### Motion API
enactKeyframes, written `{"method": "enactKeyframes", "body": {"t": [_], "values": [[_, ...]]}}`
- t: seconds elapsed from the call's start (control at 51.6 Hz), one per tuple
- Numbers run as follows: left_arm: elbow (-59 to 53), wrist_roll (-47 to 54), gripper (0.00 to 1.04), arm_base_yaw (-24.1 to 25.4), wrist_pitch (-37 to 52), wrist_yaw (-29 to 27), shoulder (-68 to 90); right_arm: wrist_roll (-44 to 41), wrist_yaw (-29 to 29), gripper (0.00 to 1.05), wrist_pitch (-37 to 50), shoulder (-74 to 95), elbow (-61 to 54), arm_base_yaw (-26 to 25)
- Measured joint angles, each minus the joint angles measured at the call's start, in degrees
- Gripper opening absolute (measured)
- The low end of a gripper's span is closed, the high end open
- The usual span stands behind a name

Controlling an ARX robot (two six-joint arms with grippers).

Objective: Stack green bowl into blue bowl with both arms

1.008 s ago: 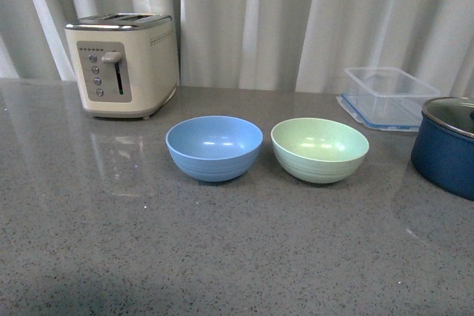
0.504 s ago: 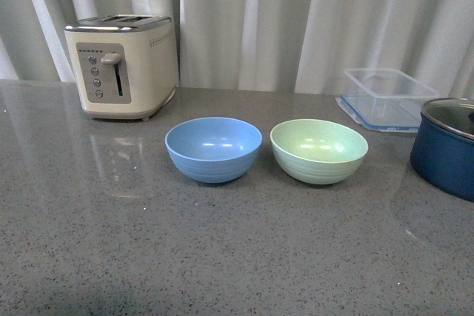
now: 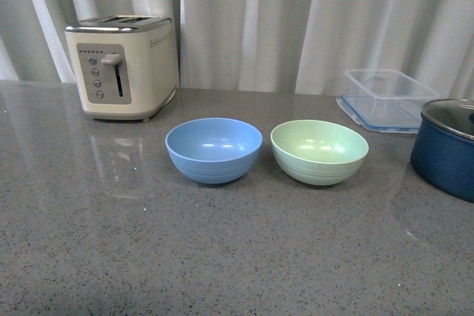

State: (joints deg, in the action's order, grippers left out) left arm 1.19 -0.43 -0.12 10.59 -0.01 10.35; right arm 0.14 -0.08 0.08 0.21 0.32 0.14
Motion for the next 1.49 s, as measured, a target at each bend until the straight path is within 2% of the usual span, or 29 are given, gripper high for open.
{"method": "enactKeyframes", "body": {"t": [0.116, 0.31, 0.388, 0.504, 0.659, 0.718, 0.737, 0.853, 1.008, 1.164, 1.338, 1.493], "values": [[0.0, 0.0, 0.04, 0.0, -9.6, 0.0, -7.5, 0.0, 0.0, 0.95, 0.0, 0.0, 0.0, 0.0], [0.0, 0.0, 0.04, 0.0, -10.6, 0.0, -10.1, 0.0, 0.0, 0.95, 0.0, 0.0, 0.0, 0.0], [0.0, 0.0, 0.20, 0.0, -10.6, 0.0, -10.1, 0.0, 0.0, 0.95, 0.0, 0.0, 0.0, 0.0], [0.0, 0.0, 0.36, 0.0, -10.6, 0.0, -10.1, 0.0, 0.0, 0.95, 0.0, 0.0, 0.0, 0.0], [0.0, 0.0, 0.63, 0.0, -10.6, 0.0, -10.2, -0.2, 0.0, 0.95, -0.1, 0.1, 0.0, 0.0], [0.0, 0.0, 0.77, 0.0, -10.6, 0.0, -10.2, -4.6, 1.3, 0.95, -9.4, 6.2, 5.0, 1.8], [0.0, 0.0, 0.79, 0.0, -10.6, 0.0, -10.2, -5.6, 1.0, 0.95, -11.5, 9.2, 7.3, 2.7], [0.0, 0.0, 1.00, 0.0, -10.6, 0.0, -10.2, -7.1, -3.0, 0.95, -12.9, 26.7, 25.9, 8.4], [0.0, 0.1, 0.98, 0.0, -10.6, 0.0, -10.2, -5.4, -4.3, 0.95, -18.7, 41.7, 46.8, 11.7], [0.0, 0.1, 0.98, 0.0, -10.6, 0.0, -10.2, 2.1, -7.8, 0.95, -28.3, 60.3, 66.7, 13.4], [0.0, 0.1, 0.98, 0.0, -10.6, 0.0, -10.2, 8.8, -7.2, 0.95, -36.0, 78.5, 81.8, 15.4], [0.0, 0.1, 0.98, 0.0, -10.6, 0.0, -10.2, 12.3, -3.5, 0.95, -39.0, 91.1, 88.7, 16.0]]}}
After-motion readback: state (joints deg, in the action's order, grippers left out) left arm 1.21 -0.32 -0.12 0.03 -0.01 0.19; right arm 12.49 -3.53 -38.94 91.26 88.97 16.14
